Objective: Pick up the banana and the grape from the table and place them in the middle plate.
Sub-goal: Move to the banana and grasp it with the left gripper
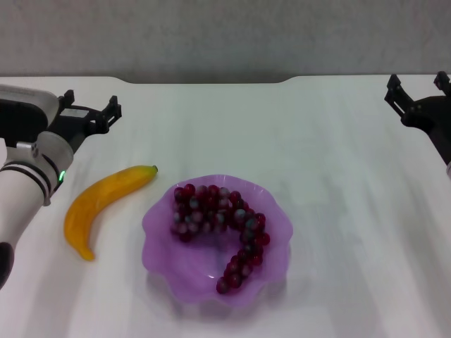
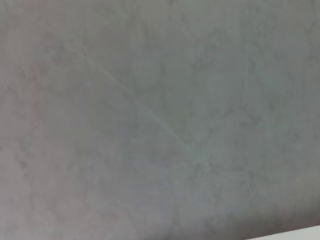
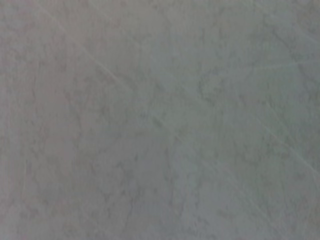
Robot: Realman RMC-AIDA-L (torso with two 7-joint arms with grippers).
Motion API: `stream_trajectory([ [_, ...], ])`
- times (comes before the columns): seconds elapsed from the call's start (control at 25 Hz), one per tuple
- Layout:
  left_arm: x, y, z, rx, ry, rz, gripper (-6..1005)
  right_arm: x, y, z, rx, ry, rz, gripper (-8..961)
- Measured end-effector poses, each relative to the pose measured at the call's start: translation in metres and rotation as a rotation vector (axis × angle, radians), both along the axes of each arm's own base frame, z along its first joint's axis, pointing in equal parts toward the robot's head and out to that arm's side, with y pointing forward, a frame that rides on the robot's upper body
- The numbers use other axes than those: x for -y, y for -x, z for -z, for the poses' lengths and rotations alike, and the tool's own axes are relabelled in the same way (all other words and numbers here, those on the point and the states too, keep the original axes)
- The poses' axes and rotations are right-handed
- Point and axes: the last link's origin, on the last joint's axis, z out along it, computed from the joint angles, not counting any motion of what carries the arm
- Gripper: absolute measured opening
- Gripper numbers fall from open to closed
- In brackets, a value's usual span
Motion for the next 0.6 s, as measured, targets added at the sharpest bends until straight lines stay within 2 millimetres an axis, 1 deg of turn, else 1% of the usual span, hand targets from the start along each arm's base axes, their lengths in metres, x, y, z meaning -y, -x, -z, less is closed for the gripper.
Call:
stream_trajectory([
  [0.48,-0.0022,-0.0059,0.0069,-0.027,0.04,-0.006,861,0.0029,-0.0062,0.0005,0.008,0.004,0.016,884],
  [0.6,-0.0038,-0.0072,0.0102,-0.045,0.072,-0.021,862,0.0047,-0.009,0.0003,0.009,0.004,0.023,883],
])
